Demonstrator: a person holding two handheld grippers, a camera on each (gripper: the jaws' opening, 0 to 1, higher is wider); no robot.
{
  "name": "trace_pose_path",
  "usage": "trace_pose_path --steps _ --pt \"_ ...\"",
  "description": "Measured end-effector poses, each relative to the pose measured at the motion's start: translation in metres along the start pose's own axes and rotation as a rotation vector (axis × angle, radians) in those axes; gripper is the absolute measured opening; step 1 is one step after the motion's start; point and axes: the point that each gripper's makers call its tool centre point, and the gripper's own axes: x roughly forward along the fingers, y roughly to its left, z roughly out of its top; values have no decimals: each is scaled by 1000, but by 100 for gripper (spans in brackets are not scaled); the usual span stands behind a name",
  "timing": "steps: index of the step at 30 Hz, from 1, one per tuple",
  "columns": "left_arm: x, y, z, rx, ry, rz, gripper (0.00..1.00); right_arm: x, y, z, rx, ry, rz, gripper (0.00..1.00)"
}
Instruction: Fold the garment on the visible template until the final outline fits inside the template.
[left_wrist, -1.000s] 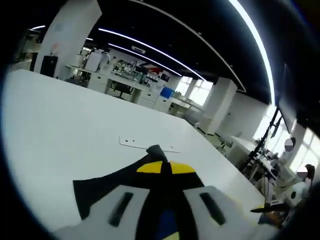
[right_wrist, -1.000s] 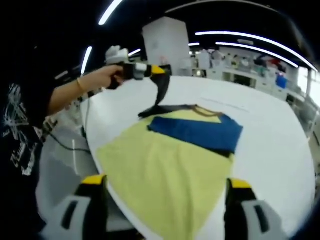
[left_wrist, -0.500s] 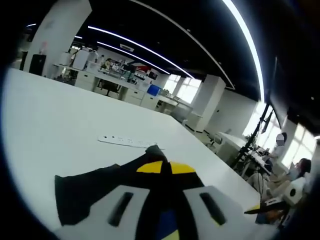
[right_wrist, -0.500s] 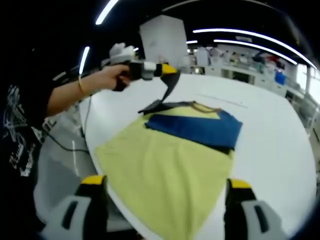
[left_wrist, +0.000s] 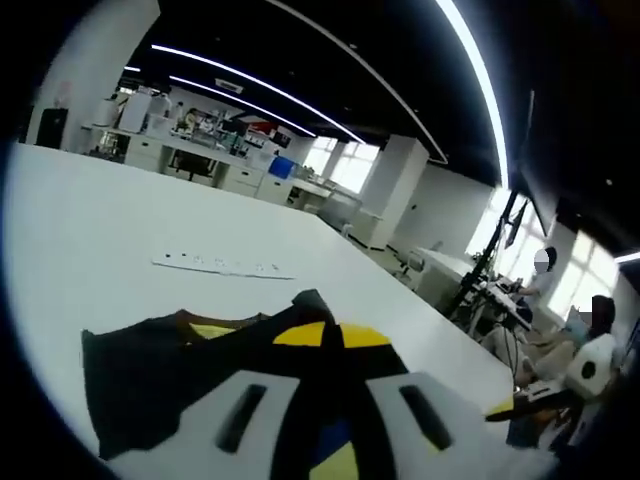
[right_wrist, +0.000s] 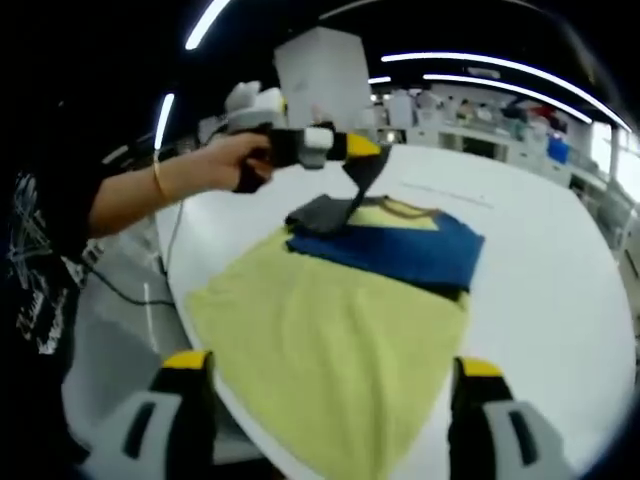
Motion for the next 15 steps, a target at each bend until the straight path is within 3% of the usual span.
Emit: trace_pose_path --steps 4,15 --pt "6 -8 -12 5 27 -19 0 1 -1 1 1 0 -2 99" --pt "18 -33 -25 -15 42 -88 0 1 -5 0 8 1 -11 99"
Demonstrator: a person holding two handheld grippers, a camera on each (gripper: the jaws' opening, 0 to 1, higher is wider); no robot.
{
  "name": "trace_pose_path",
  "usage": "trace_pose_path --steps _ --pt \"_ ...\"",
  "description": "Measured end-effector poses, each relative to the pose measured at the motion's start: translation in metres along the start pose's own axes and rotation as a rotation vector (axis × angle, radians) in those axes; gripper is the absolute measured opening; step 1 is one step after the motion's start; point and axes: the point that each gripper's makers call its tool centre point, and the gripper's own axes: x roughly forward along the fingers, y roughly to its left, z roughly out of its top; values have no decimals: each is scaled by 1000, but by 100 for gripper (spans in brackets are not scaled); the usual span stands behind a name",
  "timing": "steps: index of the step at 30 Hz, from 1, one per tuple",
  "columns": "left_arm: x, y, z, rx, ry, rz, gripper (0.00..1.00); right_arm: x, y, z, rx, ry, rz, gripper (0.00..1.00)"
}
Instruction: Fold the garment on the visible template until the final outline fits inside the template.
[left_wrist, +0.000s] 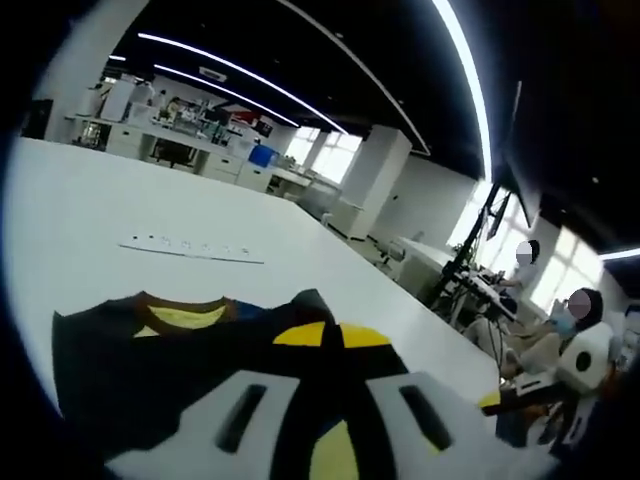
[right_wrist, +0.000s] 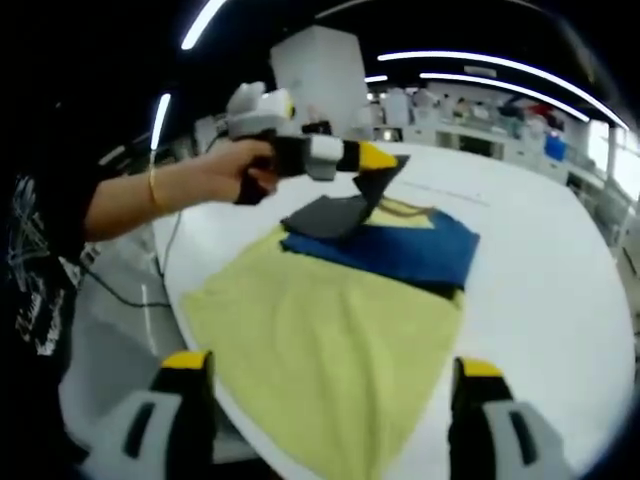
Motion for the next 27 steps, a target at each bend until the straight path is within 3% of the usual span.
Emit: trace_pose_path --steps 16,27 --pt "19 -13 -34 -45 71 -18 0 2 -2 -4 13 1 6 99" --pt "29 -26 -71 -25 165 -85 1 5 -4 -7 23 3 12 99"
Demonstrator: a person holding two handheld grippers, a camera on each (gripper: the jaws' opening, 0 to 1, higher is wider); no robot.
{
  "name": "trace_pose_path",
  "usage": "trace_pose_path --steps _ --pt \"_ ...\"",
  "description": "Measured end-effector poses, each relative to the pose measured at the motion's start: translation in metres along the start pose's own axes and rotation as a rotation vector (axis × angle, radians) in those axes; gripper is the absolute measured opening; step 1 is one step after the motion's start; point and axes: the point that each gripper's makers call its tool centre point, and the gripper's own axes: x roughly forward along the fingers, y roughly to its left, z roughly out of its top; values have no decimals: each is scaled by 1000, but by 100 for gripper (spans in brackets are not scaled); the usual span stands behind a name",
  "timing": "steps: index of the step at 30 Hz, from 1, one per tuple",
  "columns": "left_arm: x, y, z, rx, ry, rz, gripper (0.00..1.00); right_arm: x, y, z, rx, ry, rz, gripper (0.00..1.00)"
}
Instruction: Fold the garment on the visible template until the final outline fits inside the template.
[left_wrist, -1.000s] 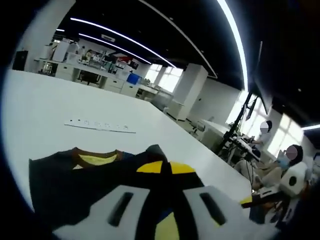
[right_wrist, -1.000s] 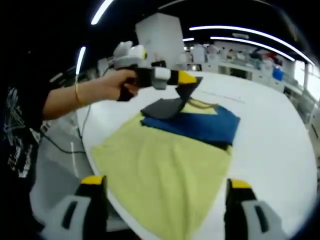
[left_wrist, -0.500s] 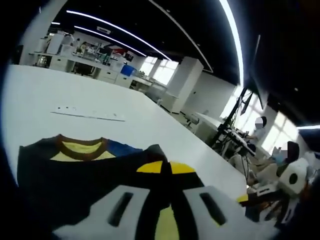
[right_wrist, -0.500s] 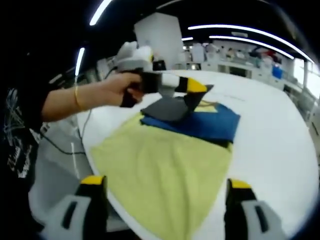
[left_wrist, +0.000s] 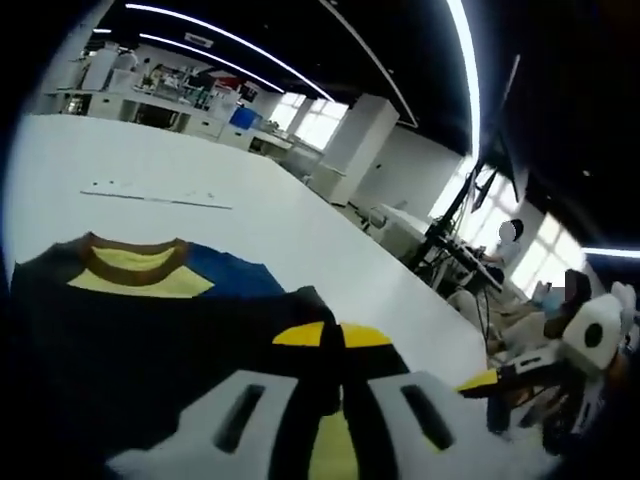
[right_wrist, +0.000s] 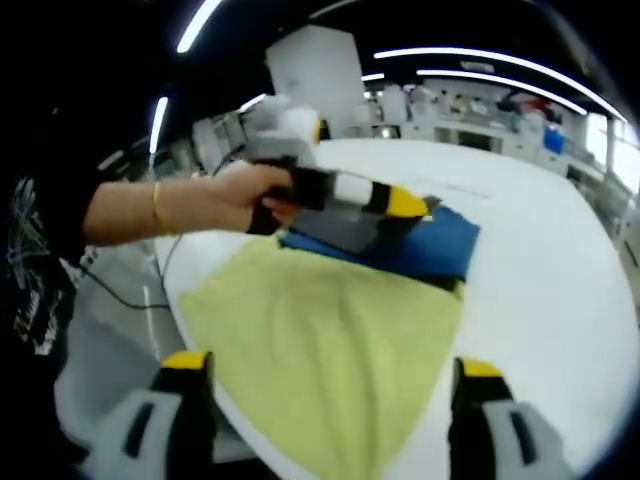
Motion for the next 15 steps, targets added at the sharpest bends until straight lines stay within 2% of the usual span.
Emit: trace_pose_path --steps 2,4,7,15 --pt "3 0 -6 -21 16 -13 3 1 0 -1 -1 2 1 99" --pt "3 0 -8 -9 23 -24 6 1 0 -1 -1 2 2 99" --pt "2 -3 -9 14 28 -33 19 2 0 -1 2 -1 4 99" --pt "-8 -5 -3 134 21 -27 54 1 2 0 -14 6 24 99"
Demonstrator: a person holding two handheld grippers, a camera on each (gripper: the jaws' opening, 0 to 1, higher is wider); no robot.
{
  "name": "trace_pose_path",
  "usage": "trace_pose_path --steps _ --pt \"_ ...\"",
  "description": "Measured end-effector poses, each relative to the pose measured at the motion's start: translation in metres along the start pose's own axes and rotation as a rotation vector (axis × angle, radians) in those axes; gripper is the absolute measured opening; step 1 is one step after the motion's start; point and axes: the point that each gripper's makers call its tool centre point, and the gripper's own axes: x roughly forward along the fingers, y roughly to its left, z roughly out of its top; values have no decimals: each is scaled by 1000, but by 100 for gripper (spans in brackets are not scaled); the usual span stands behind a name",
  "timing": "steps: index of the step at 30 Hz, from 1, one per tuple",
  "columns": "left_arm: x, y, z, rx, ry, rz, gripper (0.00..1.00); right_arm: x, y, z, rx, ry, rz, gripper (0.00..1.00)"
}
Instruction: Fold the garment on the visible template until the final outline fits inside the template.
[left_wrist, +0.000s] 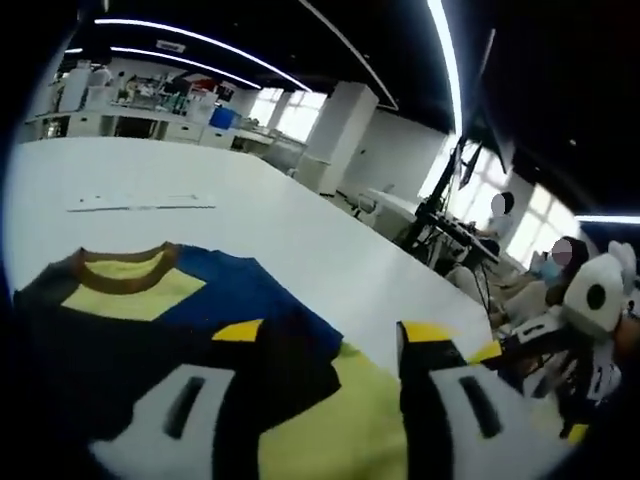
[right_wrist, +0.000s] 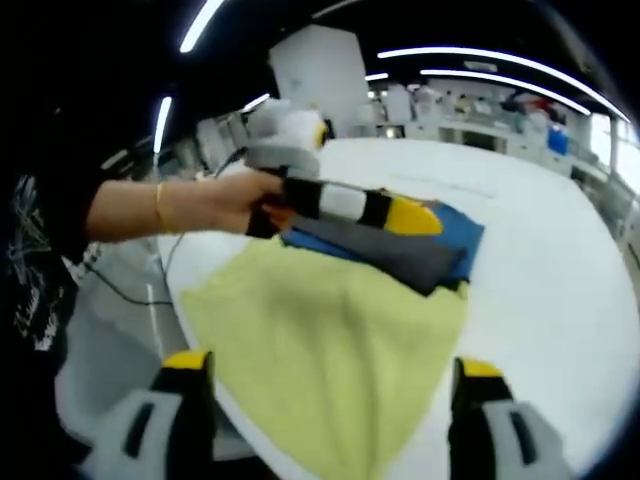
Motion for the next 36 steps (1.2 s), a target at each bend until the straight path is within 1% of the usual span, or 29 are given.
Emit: trace_pose_path --steps 4,5,6,8,10,11,13,17,18,21,22,24,27,30,34,36 --pt "-12 5 3 41 -8 1 70 0 0 -1 -25 16 14 99" --pt "-14 5 4 47 -8 -4 72 0 1 -1 -27 17 16 99" --pt "-20 4 5 77 -10 -18 75 0 0 -1 -32 21 21 99" --pt "-29 2 4 111 1 -27 81 0 1 -2 -43 32 27 99" --pt "-39 0 4 119 -4 -46 87 1 2 -4 -58 45 37 99" --pt "-45 -3 3 137 3 -57 89 2 3 -4 -67 53 43 99" --pt "-56 -3 1 179 18 -58 91 3 5 -6 -87 66 57 99" --pt "-74 -1 0 189 20 -53 94 3 9 -7 -133 88 80 99" --pt "-82 -1 0 190 20 -46 95 3 10 -7 -139 92 86 99" --pt "-97 0 0 196 15 -33 97 2 12 -6 -140 92 101 99" --pt "-104 4 -1 204 20 -24 97 2 13 -7 -140 94 105 99" --pt "-115 5 -1 209 17 -12 98 2 13 -8 -144 100 109 99" --pt "-131 8 -2 194 16 -2 99 1 13 -11 -159 117 111 99" --pt "-148 10 -3 202 19 3 99 1 14 -14 -170 126 108 99" --pt "-164 9 -7 210 31 13 99 0 15 -17 -179 133 109 99" --pt "-172 8 -10 220 41 23 99 -1 15 -20 -197 142 105 99"
